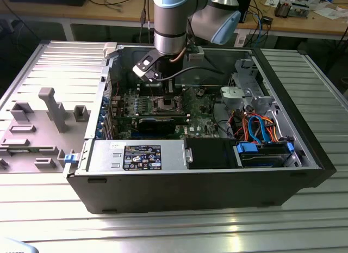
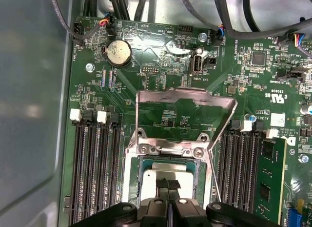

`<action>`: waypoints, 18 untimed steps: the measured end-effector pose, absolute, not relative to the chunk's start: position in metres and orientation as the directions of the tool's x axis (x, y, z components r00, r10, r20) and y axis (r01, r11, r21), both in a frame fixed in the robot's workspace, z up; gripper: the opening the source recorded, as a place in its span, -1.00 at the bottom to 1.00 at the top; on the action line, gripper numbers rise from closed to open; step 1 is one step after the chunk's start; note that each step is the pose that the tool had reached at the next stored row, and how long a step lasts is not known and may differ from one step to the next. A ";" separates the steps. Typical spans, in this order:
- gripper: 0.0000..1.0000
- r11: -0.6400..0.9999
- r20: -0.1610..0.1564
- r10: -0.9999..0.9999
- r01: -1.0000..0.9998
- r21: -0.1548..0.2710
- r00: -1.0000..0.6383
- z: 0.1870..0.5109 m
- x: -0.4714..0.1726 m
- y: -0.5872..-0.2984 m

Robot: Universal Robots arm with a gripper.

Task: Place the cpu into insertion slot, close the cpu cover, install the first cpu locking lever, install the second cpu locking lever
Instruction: 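Place the cpu into insertion slot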

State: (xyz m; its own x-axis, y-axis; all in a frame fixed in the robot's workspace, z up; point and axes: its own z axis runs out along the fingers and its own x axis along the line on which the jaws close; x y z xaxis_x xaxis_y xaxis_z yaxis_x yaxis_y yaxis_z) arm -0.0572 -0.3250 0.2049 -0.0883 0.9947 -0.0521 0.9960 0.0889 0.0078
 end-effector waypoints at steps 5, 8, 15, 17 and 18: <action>-0.79 0.089 -0.052 0.995 0.996 0.008 -0.088 0.205 -0.057 -0.326; -0.79 0.089 -0.052 0.995 0.996 0.008 -0.088 0.207 -0.057 -0.325; -0.79 0.089 -0.052 0.995 0.996 0.008 -0.088 0.213 -0.057 -0.325; -0.79 0.089 -0.052 0.995 0.996 0.008 -0.088 0.214 -0.057 -0.326; -0.79 0.089 -0.052 0.995 0.996 0.008 -0.088 0.215 -0.057 -0.326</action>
State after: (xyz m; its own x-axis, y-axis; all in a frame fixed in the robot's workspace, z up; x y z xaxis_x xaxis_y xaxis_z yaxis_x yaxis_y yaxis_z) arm -0.0572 -0.3255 0.2148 -0.0884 0.9947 -0.0522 0.9960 0.0889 0.0079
